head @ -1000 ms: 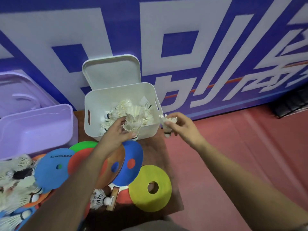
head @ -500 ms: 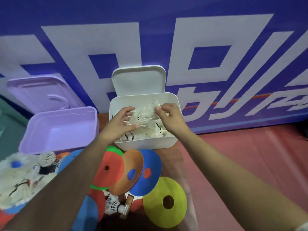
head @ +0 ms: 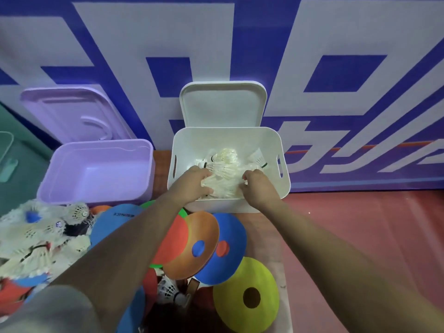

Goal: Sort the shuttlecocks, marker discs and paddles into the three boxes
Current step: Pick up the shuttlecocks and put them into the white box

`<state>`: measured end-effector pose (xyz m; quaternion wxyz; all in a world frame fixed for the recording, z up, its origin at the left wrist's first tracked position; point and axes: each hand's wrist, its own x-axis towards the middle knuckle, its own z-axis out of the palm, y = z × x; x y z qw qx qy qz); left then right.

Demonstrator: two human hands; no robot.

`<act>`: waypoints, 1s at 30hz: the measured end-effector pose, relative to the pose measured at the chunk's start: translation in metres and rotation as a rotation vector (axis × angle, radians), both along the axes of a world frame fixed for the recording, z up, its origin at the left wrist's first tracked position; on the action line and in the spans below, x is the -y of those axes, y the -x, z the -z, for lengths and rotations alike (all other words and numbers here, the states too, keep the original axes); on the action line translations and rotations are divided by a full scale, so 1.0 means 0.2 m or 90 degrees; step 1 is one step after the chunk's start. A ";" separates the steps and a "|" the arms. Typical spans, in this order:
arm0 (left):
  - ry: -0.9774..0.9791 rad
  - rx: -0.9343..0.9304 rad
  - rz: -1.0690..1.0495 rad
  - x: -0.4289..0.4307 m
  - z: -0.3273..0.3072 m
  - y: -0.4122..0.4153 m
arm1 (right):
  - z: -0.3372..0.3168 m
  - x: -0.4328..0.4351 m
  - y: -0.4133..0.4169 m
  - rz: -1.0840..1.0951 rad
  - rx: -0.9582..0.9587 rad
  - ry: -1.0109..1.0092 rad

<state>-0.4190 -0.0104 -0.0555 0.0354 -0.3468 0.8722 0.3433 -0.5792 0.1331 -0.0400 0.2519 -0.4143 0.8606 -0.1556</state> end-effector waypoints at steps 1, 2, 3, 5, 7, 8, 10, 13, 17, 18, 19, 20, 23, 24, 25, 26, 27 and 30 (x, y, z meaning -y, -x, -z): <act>0.011 -0.002 -0.030 -0.01 0.02 0.02 | 0.02 0.01 0.00 0.000 -0.023 -0.012; 0.016 -0.003 -0.045 -0.01 0.03 0.03 | 0.02 0.01 0.00 0.007 -0.040 -0.019; 0.019 -0.002 -0.037 0.00 0.02 0.04 | 0.02 0.02 0.00 0.018 -0.058 -0.010; 0.022 -0.020 -0.005 0.00 -0.02 0.02 | -0.02 0.02 -0.03 0.035 -0.094 0.046; 0.028 -0.069 -0.018 0.00 -0.10 -0.05 | -0.07 0.01 -0.08 0.024 -0.110 0.135; 0.030 -0.098 -0.042 0.01 -0.14 -0.11 | -0.12 0.01 -0.12 0.016 -0.097 0.168; 0.024 -0.147 -0.094 0.02 -0.23 -0.27 | -0.21 0.03 -0.21 0.000 -0.060 0.213; -0.020 -0.225 -0.218 0.04 -0.35 -0.59 | -0.34 0.10 -0.43 -0.025 -0.010 0.261; -0.023 -0.244 -0.329 0.06 -0.38 -1.04 | -0.41 0.20 -0.76 -0.076 0.034 0.301; -0.028 -0.248 -0.356 0.07 -0.36 -1.16 | -0.41 0.22 -0.86 -0.082 0.049 0.305; -0.027 -0.247 -0.383 0.07 -0.33 -1.28 | -0.39 0.24 -0.95 -0.086 0.059 0.307; -0.024 -0.244 -0.410 0.08 -0.30 -1.39 | -0.37 0.26 -1.05 -0.089 0.064 0.302; 0.002 -0.206 -0.458 0.11 -0.18 -1.72 | -0.27 0.31 -1.33 -0.103 0.063 0.264; 0.002 -0.190 -0.456 0.13 -0.15 -1.82 | -0.23 0.34 -1.43 -0.100 0.073 0.244; 0.002 -0.174 -0.448 0.16 -0.12 -1.91 | -0.20 0.36 -1.52 -0.091 0.087 0.224; 0.002 -0.168 -0.440 0.18 -0.09 -2.00 | -0.18 0.39 -1.62 -0.082 0.099 0.205; 0.002 -0.161 -0.434 0.21 -0.06 -2.09 | -0.15 0.43 -1.71 -0.077 0.105 0.193; 0.001 -0.134 -0.380 0.30 -0.01 -2.26 | -0.08 0.52 -1.95 -0.081 0.108 0.153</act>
